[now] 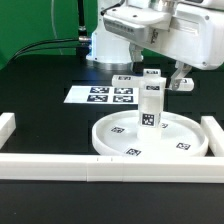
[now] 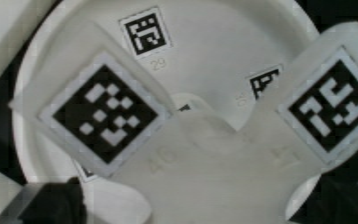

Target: Assemble round table

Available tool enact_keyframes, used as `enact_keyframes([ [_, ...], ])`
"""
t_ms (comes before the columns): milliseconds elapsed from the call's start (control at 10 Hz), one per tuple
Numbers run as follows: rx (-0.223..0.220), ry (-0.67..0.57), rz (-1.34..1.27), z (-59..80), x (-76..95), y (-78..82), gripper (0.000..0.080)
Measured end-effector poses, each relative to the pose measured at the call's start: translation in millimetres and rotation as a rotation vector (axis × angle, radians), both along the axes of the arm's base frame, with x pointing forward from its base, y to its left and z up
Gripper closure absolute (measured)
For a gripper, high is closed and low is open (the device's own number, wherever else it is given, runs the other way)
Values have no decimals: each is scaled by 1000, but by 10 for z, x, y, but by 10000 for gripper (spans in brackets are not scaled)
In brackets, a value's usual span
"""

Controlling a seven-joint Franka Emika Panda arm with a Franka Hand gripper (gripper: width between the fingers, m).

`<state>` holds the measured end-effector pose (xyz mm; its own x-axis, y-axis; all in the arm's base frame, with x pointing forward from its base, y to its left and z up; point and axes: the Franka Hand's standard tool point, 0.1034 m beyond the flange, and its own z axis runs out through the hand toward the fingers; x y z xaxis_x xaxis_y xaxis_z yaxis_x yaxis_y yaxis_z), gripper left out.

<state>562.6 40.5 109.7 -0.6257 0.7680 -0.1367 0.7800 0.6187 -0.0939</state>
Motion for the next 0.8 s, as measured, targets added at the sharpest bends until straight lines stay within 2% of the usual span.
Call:
enact_keyframes([
  [600, -1, 0, -41, -31, -18, -18, 151],
  [800, -2, -1, -53, -31, -12, -23, 389],
])
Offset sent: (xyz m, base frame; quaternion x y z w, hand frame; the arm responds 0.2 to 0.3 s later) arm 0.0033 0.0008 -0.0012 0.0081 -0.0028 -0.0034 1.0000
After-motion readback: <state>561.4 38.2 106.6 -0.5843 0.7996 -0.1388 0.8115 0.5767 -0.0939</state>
